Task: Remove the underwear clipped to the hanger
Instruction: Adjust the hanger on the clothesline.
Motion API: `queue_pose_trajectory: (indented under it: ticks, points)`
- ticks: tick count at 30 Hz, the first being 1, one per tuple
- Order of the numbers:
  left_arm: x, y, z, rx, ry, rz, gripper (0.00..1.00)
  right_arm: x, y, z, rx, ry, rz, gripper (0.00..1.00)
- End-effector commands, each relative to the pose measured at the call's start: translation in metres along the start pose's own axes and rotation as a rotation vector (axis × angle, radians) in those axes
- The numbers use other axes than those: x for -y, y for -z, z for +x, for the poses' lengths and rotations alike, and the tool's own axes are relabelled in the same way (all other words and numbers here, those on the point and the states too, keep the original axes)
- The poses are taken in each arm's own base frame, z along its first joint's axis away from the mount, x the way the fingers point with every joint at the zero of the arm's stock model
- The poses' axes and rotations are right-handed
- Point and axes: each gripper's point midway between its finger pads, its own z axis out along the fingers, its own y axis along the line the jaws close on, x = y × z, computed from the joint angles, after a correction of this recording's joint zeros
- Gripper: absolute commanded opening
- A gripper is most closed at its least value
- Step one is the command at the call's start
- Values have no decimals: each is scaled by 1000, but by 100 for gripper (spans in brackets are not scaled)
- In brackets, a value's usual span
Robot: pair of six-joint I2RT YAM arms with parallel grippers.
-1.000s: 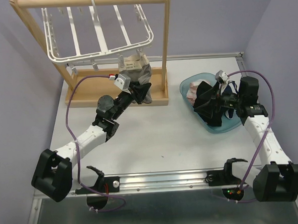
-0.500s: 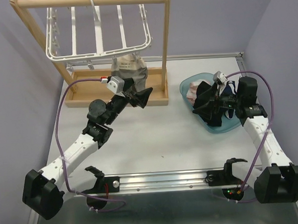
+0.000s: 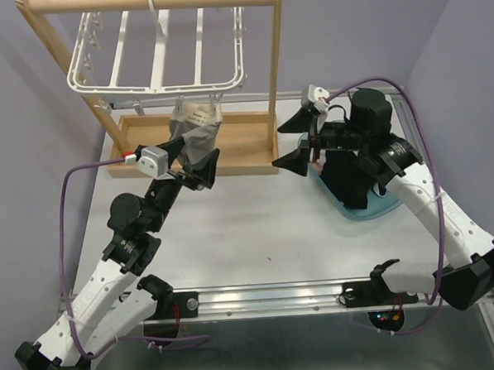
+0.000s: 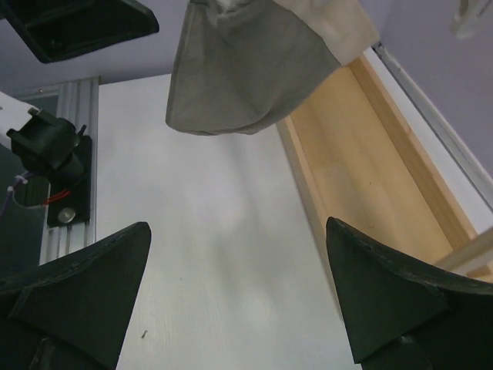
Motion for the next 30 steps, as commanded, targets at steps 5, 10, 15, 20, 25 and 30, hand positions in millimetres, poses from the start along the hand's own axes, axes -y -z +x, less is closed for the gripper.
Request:
queue_pose_trajectory:
  ticks: [5, 10, 15, 20, 25, 30]
  points:
    - [14, -5, 38, -81, 16, 86, 99, -5, -63, -59, 40, 54, 95, 100]
    - [27, -8, 63, -108, 74, 160, 93, -4, -73, -87, 109, -43, 121, 100]
    - [40, -7, 64, -39, 129, 228, 92, -1, -73, -110, 190, -164, 152, 100]
    - [44, -5, 67, -23, 157, 252, 95, -3, -88, -106, 199, -214, 136, 100]
    - [41, 8, 58, 19, 161, 240, 95, -6, -101, -103, 188, -189, 135, 100]
    - [35, 31, 39, 59, 154, 198, 96, -4, -108, -105, 190, -178, 148, 100]
